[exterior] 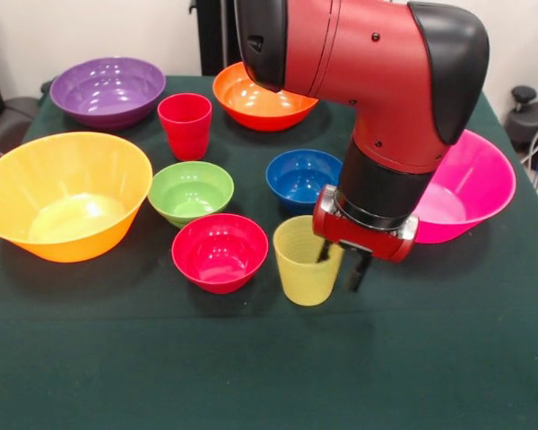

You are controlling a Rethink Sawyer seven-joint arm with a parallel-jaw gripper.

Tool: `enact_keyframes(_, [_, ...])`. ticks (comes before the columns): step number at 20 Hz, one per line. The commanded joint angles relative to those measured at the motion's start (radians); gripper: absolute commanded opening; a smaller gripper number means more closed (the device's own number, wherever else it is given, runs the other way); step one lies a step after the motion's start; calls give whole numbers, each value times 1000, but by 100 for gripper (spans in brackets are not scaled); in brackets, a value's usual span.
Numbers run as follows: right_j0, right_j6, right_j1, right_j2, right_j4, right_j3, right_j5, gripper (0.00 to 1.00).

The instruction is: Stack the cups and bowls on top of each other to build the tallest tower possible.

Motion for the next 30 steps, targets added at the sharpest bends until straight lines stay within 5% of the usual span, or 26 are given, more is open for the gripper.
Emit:
enact_keyframes(1, [-16,68,6,147,16,70,-21,100])
enact_keyframes(11, [-29,67,1,160,21,53,-21,100])
enact_keyframes(19, [-44,38,-10,153,24,-19,78,100])
enact_keyframes(30, [-45,15,-117,143,22,27,192,100])
